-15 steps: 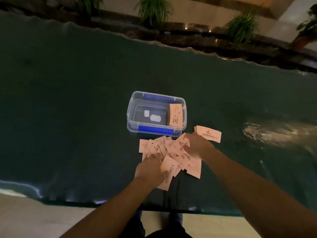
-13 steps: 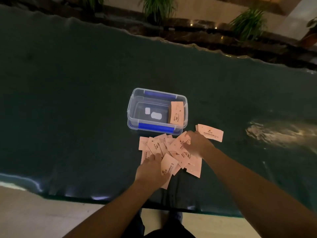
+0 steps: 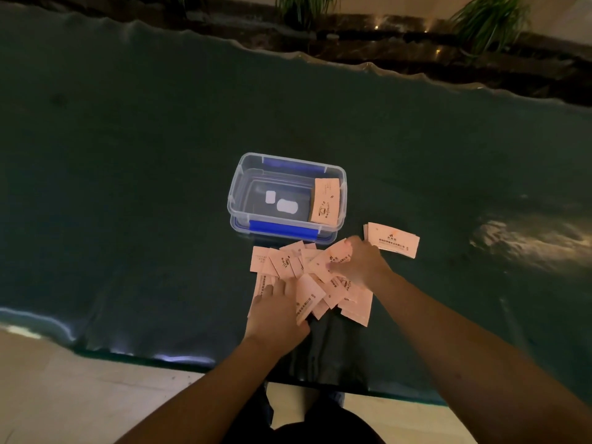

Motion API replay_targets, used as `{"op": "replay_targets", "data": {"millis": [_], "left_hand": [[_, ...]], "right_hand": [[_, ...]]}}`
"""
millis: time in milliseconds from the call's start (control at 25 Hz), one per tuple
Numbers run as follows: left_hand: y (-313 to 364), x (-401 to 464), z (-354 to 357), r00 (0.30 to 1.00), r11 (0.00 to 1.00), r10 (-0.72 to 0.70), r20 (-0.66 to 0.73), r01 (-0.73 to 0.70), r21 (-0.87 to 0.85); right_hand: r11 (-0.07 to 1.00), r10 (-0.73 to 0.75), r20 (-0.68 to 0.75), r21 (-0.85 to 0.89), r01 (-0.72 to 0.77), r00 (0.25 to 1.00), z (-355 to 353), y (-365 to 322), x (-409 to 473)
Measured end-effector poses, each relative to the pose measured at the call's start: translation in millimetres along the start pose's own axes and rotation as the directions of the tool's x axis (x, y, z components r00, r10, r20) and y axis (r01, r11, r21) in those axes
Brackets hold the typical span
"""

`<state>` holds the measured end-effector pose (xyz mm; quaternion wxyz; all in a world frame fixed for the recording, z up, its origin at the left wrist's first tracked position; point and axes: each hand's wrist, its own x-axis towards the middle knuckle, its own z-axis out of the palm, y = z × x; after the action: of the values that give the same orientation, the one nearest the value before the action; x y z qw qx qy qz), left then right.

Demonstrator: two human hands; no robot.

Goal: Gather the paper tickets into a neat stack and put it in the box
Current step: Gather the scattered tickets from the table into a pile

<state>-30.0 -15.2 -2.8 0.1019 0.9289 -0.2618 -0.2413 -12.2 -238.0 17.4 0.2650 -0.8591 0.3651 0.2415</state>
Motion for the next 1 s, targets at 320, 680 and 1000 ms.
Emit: {"op": "replay_targets", "data": {"millis": [320, 680, 1000], "left_hand": [[20, 49, -29, 0.989, 0.978, 0.149, 0.001, -0.148, 0.147], [37, 80, -28, 0.960, 0.950, 0.279, -0.038, -0.269, 0.160], [8, 62, -22, 0.981, 0.999, 0.040, -0.189, -0.040, 0.006]], "right_hand": [[0.997, -0.012, -0.015, 0.077, 0.013, 1.000, 6, 20, -15], [0.995, -0.074, -0.086, 0.060, 0.079, 0.994, -7, 42, -17], [0.939, -0.331, 0.166, -0.034, 0.341, 0.929, 0, 2, -6]]}}
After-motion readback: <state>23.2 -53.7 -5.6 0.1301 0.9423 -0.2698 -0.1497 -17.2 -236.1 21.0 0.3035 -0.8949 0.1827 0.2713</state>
